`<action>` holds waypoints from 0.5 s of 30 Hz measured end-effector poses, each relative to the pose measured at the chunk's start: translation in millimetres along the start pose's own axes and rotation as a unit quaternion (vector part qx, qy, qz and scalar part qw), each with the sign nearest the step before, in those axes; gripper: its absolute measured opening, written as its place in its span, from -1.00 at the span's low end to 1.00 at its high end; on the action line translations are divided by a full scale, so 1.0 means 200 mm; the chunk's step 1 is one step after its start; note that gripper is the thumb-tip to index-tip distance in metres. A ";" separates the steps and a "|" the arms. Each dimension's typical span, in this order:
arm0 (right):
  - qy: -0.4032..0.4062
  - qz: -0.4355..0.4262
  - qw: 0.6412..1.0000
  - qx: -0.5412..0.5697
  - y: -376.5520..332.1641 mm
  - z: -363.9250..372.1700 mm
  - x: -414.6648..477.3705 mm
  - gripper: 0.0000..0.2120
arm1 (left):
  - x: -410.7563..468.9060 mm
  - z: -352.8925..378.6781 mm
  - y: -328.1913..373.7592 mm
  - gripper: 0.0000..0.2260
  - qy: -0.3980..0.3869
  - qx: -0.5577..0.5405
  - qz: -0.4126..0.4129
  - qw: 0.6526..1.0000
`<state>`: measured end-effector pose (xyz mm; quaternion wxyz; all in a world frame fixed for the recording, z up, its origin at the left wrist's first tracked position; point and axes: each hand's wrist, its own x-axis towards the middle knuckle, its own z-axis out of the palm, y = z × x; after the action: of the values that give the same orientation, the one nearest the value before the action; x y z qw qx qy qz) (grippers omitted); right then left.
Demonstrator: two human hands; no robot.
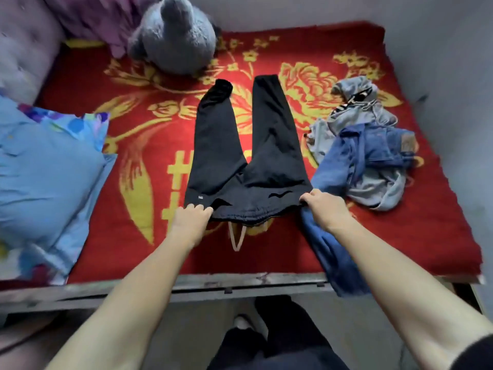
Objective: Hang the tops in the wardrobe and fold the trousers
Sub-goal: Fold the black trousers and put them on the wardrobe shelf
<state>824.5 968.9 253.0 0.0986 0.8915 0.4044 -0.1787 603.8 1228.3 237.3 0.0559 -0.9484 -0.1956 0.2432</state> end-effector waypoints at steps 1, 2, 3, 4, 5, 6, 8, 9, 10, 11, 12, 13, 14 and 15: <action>-0.011 0.002 1.000 -0.007 -0.02 0.06 -0.03 -0.66 | -0.02 0.06 0.02 -0.60 -0.010 -0.005 0.000 1.000; -0.019 0.005 1.000 -0.013 -0.03 0.11 -0.06 -0.68 | -0.04 0.12 0.04 -0.61 -0.015 -0.010 -0.002 1.000; -0.025 0.008 1.000 -0.018 -0.05 0.16 -0.08 -0.69 | -0.05 0.16 0.06 -0.62 -0.015 -0.014 -0.002 1.000; -0.030 0.011 0.999 -0.024 -0.06 0.21 -0.09 -0.70 | -0.06 0.21 0.07 -0.62 -0.011 -0.016 -0.004 1.000; -0.034 0.012 0.999 -0.031 -0.07 0.27 -0.10 -0.70 | -0.07 0.26 0.09 -0.61 -0.007 -0.017 -0.007 1.000; -0.037 0.011 0.998 -0.039 -0.08 0.33 -0.11 -0.69 | -0.07 0.30 0.10 -0.59 -0.001 -0.019 -0.009 1.000; -0.050 0.004 0.997 -0.058 -0.10 0.46 -0.13 -0.57 | -0.08 0.42 0.15 -0.55 -0.003 -0.023 -0.009 1.000; -0.060 -0.004 0.996 -0.067 -0.11 0.54 -0.13 -0.47 | -0.08 0.48 0.17 -0.54 -0.013 -0.022 -0.010 1.000; -0.071 -0.014 0.995 -0.074 -0.11 0.62 -0.14 -0.37 | -0.08 0.55 0.20 -0.54 -0.024 -0.022 -0.009 0.999; -0.082 -0.021 0.993 -0.078 -0.12 0.72 -0.15 -0.32 | -0.08 0.63 0.23 -0.54 -0.033 -0.022 -0.008 0.999; -0.090 -0.020 0.993 -0.078 -0.12 0.81 -0.16 -0.31 | -0.08 0.71 0.27 -0.53 -0.040 -0.024 -0.005 0.999; -0.098 -0.012 0.992 -0.075 -0.12 0.90 -0.16 -0.34 | -0.07 0.78 0.30 -0.53 -0.053 -0.025 -0.005 0.998; -0.105 0.001 0.992 -0.065 -0.13 0.99 -0.17 -0.40 | -0.07 0.85 0.34 -0.52 -0.070 -0.027 -0.006 0.997; -0.113 0.015 0.992 -0.056 -0.14 1.08 -0.17 -0.47 | -0.06 0.93 0.38 -0.52 -0.085 -0.027 -0.005 0.996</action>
<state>731.8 894.2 68.4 0.1957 0.8647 0.3866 -0.2542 531.0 1155.4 64.9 0.0146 -0.9247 -0.2106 0.3169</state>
